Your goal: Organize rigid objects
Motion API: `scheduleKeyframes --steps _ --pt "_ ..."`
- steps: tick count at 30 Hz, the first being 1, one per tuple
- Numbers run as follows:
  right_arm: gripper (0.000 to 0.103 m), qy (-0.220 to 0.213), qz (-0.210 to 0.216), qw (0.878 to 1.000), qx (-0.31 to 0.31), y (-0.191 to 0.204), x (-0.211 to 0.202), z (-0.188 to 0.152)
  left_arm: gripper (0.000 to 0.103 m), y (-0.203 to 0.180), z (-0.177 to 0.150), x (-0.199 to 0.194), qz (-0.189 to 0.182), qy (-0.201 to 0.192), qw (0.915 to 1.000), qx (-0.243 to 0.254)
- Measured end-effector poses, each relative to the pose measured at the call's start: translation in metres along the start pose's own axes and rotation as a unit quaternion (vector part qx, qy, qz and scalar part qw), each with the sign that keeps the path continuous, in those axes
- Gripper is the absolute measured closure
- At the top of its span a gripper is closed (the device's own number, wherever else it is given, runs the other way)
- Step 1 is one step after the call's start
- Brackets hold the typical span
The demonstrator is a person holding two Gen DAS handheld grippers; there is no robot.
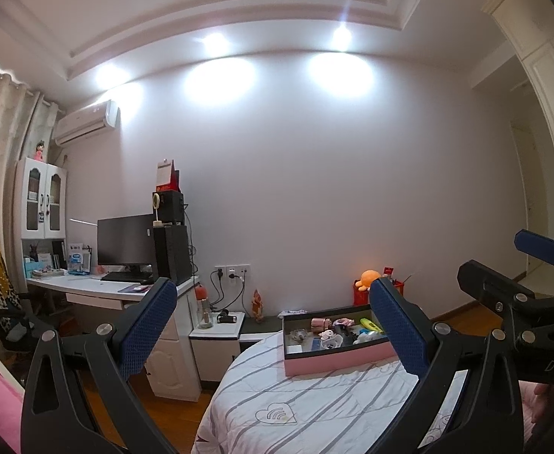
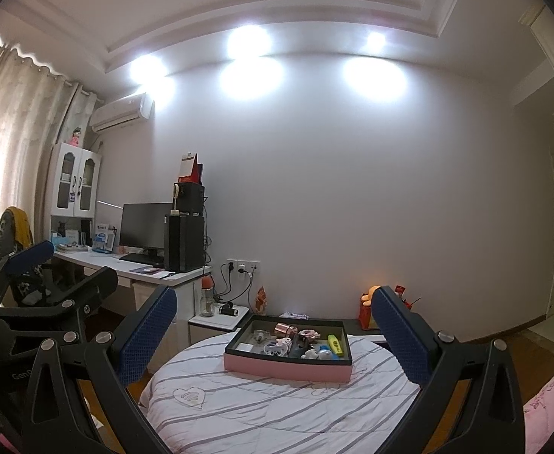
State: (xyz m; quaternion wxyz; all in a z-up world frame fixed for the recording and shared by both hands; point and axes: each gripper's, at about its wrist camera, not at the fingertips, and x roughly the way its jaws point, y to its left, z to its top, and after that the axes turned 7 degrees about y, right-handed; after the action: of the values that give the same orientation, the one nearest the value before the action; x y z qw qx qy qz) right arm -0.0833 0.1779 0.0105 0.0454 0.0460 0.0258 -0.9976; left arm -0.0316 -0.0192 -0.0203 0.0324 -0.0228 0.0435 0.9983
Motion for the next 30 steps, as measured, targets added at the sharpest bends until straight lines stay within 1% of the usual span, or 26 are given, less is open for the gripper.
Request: scheduleKeyframes --steps 12,30 --pt "0.000 0.003 -0.004 1.000 0.000 0.0016 -0.0024 0.0007 0.000 -0.0009 0.0007 -0.0006 -0.007 0.004 1.0000 -0.004" --pt "0.000 0.007 -0.007 1.000 -0.003 0.0069 0.0003 0.0017 0.000 0.0008 0.0014 0.0011 -0.005 0.006 1.0000 0.000"
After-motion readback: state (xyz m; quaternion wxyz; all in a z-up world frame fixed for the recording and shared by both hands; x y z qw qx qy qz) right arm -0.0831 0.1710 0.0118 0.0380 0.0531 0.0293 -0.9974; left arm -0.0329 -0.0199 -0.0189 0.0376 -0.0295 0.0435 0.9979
